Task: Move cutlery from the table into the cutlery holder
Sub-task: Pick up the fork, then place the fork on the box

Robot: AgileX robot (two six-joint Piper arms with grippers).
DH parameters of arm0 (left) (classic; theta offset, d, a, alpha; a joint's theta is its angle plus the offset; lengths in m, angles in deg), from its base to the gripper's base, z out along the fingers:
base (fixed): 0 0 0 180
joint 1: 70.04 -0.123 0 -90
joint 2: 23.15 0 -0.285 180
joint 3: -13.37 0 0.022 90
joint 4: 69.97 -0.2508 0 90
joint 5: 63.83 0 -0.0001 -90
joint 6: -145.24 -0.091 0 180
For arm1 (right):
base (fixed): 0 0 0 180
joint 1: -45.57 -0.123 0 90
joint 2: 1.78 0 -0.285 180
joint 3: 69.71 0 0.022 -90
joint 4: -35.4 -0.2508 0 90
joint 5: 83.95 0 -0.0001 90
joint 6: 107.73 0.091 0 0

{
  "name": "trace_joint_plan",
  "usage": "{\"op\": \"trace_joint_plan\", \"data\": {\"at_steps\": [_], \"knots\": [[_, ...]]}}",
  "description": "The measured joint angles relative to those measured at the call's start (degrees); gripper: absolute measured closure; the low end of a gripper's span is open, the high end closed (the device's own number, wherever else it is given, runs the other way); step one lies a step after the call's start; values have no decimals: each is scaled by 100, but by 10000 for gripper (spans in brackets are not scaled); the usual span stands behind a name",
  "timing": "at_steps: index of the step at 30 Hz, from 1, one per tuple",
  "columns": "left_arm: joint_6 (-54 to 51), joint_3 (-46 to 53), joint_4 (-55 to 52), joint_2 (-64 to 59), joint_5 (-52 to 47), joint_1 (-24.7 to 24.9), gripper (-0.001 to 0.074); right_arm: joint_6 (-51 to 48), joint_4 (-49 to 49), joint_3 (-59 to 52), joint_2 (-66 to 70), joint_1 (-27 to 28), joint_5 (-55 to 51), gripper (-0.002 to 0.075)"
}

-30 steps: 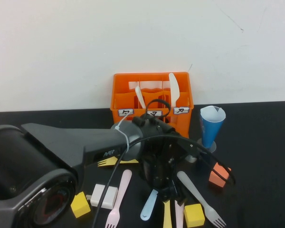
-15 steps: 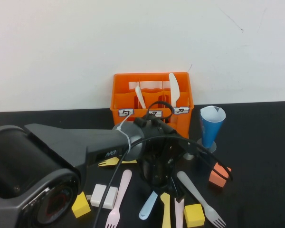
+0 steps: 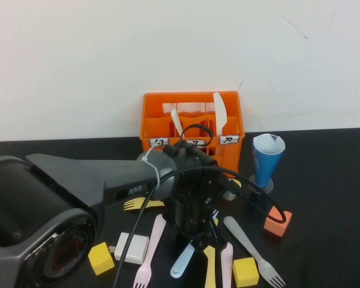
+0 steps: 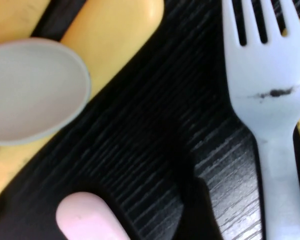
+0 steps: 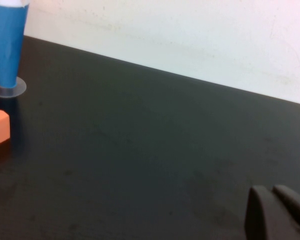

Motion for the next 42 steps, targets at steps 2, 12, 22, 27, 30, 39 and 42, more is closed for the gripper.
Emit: {"op": "trace_joint_plan", "data": {"at_steps": [2, 12, 22, 27, 30, 39, 42], "knots": [[0, 0, 0, 10, 10, -13, 288, 0, 0, 0, 0, 0, 0, 730], [0, 0, 117, -4, 49, -13, 573, 0, 0, 0, 0, 0, 0, 730], [-22, 114, 13, 360, 218, -13, 629, 0, 0, 0, 0, 0, 0, 730], [130, 713, -98, 1320, 1115, -13, 629, 0, 0, 0, 0, 0, 0, 730], [210, 1367, -177, 1969, 2030, -38, 629, 0, 0, 0, 0, 0, 0, 730], [984, 3195, -339, 3237, 6004, -669, 629, 0, 0, 0, 0, 0, 0, 730], [1232, 3420, -343, 3224, 7278, -830, 629, 0, 0, 0, 0, 0, 0, 730]]}}
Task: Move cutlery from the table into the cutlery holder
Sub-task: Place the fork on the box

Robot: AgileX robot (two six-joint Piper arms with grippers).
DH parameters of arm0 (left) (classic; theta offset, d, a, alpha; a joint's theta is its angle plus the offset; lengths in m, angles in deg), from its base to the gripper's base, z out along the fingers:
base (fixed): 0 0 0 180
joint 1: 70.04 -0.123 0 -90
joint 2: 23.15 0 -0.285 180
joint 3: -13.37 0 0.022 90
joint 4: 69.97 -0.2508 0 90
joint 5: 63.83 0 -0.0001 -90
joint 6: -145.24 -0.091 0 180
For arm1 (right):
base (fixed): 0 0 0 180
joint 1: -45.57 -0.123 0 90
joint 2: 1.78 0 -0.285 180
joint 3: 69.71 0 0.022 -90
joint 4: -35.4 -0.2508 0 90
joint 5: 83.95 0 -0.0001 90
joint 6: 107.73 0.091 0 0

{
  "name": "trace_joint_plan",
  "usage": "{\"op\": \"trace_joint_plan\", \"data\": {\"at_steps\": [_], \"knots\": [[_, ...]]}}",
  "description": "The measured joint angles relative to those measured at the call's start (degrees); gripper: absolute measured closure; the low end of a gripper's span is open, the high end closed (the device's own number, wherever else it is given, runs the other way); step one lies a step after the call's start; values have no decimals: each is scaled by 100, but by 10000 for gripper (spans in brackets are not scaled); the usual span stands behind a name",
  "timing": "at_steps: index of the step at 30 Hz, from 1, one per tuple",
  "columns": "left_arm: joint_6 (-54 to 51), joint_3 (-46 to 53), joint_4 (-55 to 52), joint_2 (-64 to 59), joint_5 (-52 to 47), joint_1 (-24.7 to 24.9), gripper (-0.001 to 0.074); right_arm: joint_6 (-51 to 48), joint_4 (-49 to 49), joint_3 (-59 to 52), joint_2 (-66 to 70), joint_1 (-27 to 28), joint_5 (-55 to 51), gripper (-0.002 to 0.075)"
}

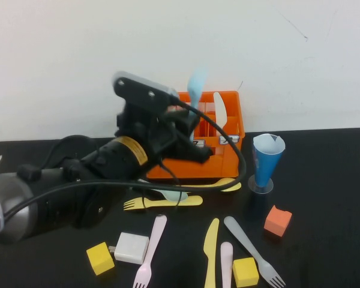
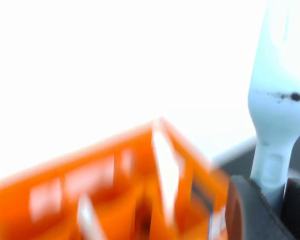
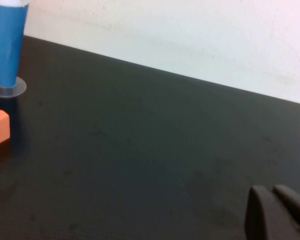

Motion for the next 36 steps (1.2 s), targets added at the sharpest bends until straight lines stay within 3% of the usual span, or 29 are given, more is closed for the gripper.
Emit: {"op": "trace_joint_plan", "data": {"at_steps": [5, 20, 23, 28, 30, 33, 36], "knots": [[120, -149, -10, -376, 1352, -103, 629, 0, 0, 0, 0, 0, 0, 730], [245, -1655, 33, -2392, 1838, -458, 625, 0, 0, 0, 0, 0, 0, 730], [222, -1801, 33, -2561, 1838, -510, 569, 0, 0, 0, 0, 0, 0, 730], [222, -1824, 84, -2635, 1844, -509, 398, 0, 0, 0, 0, 0, 0, 730], [196, -1824, 84, -2542, 1811, -509, 376, 0, 0, 0, 0, 0, 0, 730], [17, -1682, 102, -2075, 1447, -509, 413, 0, 0, 0, 0, 0, 0, 730], [-223, -1300, 111, -1274, 786, -509, 582, 0, 0, 0, 0, 0, 0, 730]]}}
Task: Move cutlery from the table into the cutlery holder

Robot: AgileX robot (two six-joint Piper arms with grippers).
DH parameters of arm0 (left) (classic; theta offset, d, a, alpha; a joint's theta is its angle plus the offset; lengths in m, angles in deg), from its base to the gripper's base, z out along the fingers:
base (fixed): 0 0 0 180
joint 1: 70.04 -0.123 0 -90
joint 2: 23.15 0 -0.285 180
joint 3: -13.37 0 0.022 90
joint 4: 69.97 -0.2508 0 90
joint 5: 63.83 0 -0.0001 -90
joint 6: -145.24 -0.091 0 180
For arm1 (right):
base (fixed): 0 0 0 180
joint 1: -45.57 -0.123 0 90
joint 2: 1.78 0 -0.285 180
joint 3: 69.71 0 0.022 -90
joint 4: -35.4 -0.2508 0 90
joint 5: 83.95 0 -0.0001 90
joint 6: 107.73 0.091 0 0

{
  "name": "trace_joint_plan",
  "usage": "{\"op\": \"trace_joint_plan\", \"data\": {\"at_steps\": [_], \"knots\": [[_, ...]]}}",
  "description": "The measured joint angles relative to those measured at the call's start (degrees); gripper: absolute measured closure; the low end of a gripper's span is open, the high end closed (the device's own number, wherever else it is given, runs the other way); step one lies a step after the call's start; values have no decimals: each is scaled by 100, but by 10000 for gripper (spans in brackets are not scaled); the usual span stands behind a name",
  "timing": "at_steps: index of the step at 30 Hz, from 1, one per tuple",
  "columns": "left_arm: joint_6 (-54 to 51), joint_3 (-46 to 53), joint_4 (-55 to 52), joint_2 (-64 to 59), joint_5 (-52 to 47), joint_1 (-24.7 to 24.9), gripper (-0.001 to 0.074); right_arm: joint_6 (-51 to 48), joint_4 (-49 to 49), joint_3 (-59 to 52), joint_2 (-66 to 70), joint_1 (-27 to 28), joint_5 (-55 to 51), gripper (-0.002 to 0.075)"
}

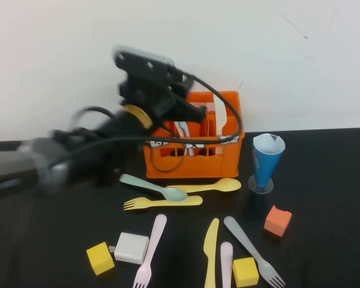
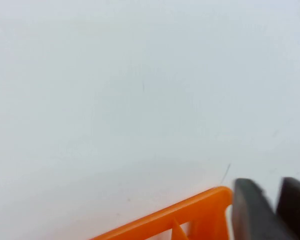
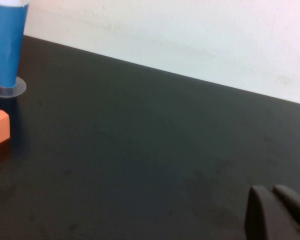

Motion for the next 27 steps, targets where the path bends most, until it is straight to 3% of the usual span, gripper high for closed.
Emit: {"op": "trace_joint_plan", "data": {"at_steps": [2, 6, 13, 16, 21, 24, 27], "knots": [[-39, 329, -11, 646, -332, 0, 668, 0, 0, 0, 0, 0, 0, 730], [-39, 1006, -396, 1840, -740, 0, 720, 0, 0, 0, 0, 0, 0, 730], [334, 1931, -1046, 3631, -2357, -14, 734, 0, 0, 0, 0, 0, 0, 730], [843, 2063, -442, 4390, -3952, -123, 734, 0, 0, 0, 0, 0, 0, 730], [953, 2101, -645, 5377, -6448, -237, 734, 0, 0, 0, 0, 0, 0, 730], [1111, 2112, -976, 5897, -7041, -237, 734, 0, 0, 0, 0, 0, 0, 730], [1212, 2351, -1376, 6392, -6926, -246, 735, 0, 0, 0, 0, 0, 0, 730]]}}
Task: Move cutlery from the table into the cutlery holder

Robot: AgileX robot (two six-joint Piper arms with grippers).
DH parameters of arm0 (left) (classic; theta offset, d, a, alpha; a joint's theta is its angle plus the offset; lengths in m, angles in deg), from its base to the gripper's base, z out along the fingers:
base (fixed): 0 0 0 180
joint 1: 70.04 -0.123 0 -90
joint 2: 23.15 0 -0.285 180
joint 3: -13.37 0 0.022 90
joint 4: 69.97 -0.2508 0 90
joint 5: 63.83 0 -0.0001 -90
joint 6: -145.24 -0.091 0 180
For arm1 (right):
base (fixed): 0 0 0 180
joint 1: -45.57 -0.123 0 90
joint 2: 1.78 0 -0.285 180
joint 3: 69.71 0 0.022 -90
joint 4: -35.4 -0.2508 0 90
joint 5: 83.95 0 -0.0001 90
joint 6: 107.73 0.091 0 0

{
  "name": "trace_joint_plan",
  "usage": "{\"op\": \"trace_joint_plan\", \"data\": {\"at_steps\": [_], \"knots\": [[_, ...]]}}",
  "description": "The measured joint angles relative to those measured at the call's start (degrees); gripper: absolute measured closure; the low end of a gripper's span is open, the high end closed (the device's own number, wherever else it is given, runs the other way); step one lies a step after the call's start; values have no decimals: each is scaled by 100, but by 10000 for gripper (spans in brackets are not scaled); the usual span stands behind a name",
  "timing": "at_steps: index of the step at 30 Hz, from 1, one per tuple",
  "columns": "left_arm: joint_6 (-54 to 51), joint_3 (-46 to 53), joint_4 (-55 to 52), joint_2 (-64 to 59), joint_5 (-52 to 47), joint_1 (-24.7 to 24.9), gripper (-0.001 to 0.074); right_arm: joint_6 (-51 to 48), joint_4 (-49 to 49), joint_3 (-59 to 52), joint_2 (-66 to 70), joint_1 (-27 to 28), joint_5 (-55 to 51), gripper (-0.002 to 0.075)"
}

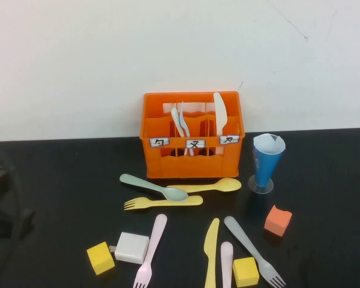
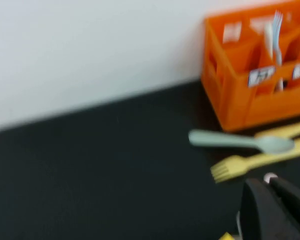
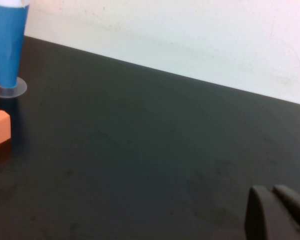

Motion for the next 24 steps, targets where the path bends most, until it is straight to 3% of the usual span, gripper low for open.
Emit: {"op": "trace_joint_plan", "data": {"at_steps": [7, 17, 24], "knots": [[-3, 1514, 146, 1197, 1508, -827, 736, 0, 0, 0, 0, 0, 0, 730], [-939, 3292, 1286, 3301, 1776, -2180, 736, 0, 0, 0, 0, 0, 0, 730], [-1672, 4097, 2231, 4260, 1973, -2812, 736, 0, 0, 0, 0, 0, 0, 730]]}}
